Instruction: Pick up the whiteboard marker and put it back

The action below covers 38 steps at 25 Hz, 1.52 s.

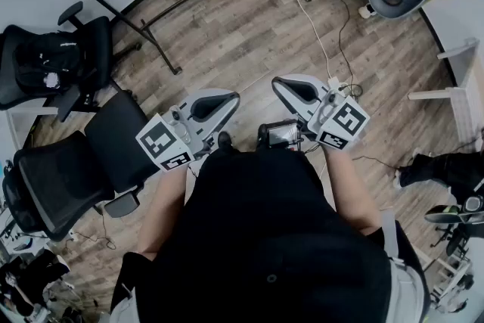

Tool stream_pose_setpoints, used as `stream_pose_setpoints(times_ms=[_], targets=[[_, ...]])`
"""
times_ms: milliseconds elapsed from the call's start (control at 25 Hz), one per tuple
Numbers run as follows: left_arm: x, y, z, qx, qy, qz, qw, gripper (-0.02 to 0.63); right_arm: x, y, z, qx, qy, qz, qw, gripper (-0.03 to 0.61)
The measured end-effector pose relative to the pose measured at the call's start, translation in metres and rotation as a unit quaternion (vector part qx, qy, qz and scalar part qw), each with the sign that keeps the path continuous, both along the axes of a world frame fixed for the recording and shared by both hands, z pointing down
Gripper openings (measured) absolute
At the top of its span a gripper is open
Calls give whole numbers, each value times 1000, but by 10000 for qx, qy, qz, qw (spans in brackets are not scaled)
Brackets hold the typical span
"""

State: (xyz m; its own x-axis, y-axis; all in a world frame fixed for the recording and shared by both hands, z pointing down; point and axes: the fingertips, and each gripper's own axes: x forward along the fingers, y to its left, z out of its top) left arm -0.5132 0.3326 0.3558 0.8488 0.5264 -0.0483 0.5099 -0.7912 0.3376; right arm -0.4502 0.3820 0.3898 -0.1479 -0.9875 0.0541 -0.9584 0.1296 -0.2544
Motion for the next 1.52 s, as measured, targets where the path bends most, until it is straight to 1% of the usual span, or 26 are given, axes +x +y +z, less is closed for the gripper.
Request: stream_pose_setpoints(times_ms=[120, 200, 280, 400, 560, 680, 880, 1120, 1320, 1400, 1520], targets=[[1, -2, 14, 322, -161, -16, 9994, 12, 12, 0, 3, -165, 227, -232, 9993, 18], [1, -6, 13, 403, -118, -88, 9991, 12, 13, 2, 4, -175, 216, -339, 9990, 18], [4, -10, 14, 321, -79, -146, 9993, 12, 12, 4, 12, -246, 137, -370, 9989, 18], [18, -9, 25, 217, -178, -182, 9994, 12, 11, -2, 25, -365, 80, -408, 9985, 18], [23, 2, 23, 225, -96, -118, 9996, 12, 5, -4, 25, -331, 120, -502, 9981, 18], [24, 9, 26, 251, -172, -41, 9995, 12, 9, 2, 24, -361, 164, -467, 9981, 18], [31, 15, 28, 240, -234, -60, 9994, 12, 18, 14, 18, -220, 177, -351, 9990, 20], [59, 36, 27, 293, -259, 6, 9992, 12, 41, 39, 19, -201, 142, -278, 9993, 20], [84, 61, 29, 343, -342, 29, 9988, 12, 68, 70, 22, -63, -28, -124, 9999, 20], [95, 68, 30, 331, -368, -32, 9988, 12, 78, 82, 26, -93, -16, -112, 9999, 20], [111, 72, 29, 207, -375, -218, 9988, 12, 90, 96, 32, -150, 10, -183, 9997, 20]])
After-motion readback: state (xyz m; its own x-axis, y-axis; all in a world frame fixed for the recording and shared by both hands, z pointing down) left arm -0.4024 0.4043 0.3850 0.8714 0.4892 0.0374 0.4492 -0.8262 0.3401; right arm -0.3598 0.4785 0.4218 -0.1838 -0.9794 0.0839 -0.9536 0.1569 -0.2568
